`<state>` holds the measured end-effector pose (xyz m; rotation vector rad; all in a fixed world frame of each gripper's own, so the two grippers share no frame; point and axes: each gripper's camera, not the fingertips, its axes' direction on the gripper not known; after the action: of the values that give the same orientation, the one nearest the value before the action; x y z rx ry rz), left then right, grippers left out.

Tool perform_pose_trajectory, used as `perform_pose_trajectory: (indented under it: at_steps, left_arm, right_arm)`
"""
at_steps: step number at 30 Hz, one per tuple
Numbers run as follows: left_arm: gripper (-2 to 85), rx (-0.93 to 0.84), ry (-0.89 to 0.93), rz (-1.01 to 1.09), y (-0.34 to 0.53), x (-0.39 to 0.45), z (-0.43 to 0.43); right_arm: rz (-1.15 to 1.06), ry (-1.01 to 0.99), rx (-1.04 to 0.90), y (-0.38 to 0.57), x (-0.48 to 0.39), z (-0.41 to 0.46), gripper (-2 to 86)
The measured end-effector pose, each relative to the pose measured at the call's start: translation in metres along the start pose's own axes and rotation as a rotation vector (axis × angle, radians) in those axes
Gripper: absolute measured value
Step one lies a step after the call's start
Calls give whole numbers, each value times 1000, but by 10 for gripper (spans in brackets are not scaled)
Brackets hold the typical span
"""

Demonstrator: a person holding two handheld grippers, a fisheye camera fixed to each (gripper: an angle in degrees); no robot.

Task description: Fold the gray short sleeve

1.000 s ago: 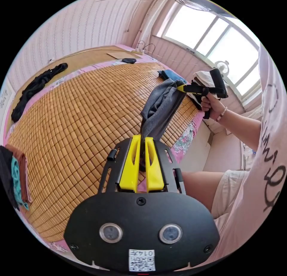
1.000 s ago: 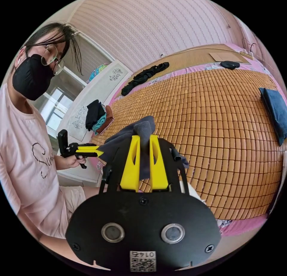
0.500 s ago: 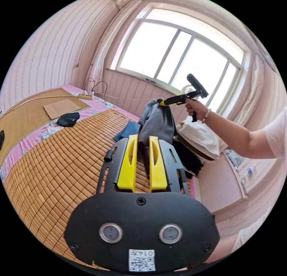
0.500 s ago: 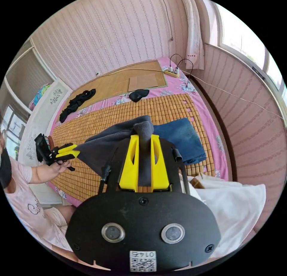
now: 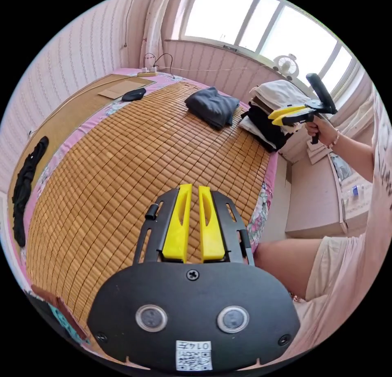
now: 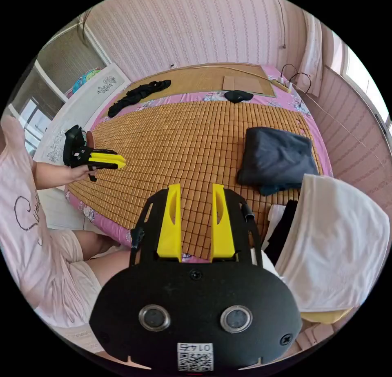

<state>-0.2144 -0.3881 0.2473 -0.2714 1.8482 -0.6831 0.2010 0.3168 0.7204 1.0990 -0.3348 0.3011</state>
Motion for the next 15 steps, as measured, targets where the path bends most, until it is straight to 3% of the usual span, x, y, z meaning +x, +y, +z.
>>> perform_pose_trajectory:
  at_steps: [3,7,9,12,15]
  left_arm:
    - [35,-53,-141,-93,71,33,-84]
    - [25,32,-255,-152,125,60,-191]
    - [7,89,-236,-139,149,67,-237]
    - [-7,191,-272,-130,211,86,-323]
    - [-9,186,-386,-5,275,116,-401]
  right_arm:
    - [115,-103,-95,58,-71,-11,66]
    - [142,-232,-12,77,-180,-73,11]
    - [121,-142,-3,85,-231,-96,5]
    - [151,57,-147,108,-308,-96,0]
    - [177,-45,-146,113,-368,-115,-2]
